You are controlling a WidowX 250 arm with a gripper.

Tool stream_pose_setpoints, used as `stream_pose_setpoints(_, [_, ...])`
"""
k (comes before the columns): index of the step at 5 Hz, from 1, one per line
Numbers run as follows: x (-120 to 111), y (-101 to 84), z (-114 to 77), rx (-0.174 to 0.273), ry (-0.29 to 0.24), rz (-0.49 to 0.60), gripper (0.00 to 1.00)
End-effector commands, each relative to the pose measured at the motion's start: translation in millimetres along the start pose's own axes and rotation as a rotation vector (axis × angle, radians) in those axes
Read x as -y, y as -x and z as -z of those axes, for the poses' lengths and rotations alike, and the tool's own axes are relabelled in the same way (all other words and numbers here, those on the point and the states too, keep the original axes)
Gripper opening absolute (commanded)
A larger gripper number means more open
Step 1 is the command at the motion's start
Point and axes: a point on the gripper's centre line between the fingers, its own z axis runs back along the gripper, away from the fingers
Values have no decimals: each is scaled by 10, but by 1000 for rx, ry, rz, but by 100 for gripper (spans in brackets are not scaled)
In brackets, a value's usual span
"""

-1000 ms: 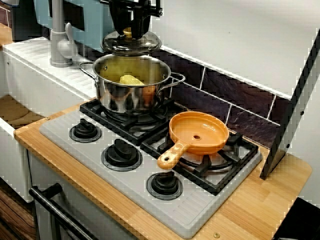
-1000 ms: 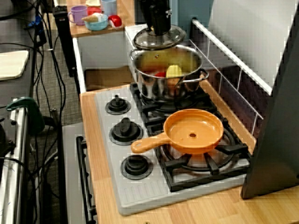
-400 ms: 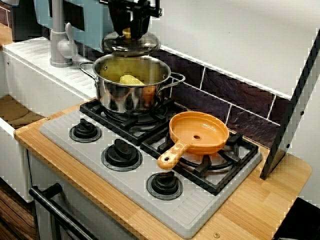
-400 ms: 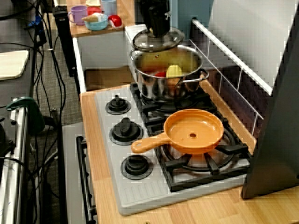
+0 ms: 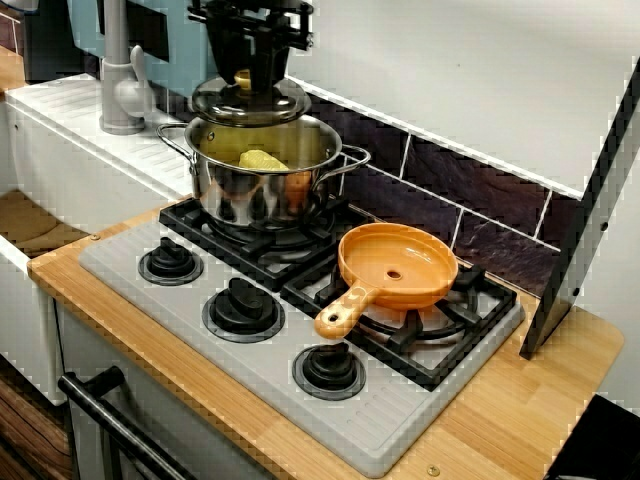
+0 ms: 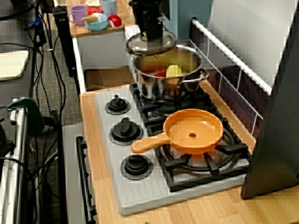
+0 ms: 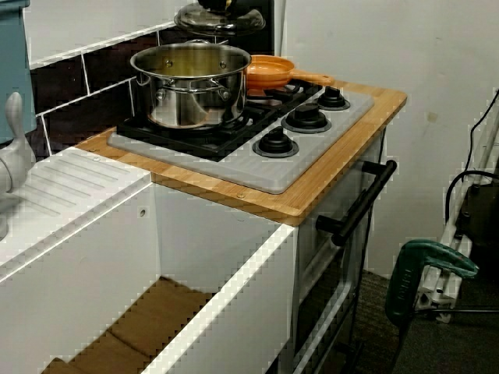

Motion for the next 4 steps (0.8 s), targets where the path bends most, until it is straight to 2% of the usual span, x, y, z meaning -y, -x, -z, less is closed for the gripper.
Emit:
stream_pose_setpoints(1, [-83, 73, -201, 56, -2, -22, 0])
stream_pose_setpoints(4, [-372, 27, -134, 74, -35, -86, 0])
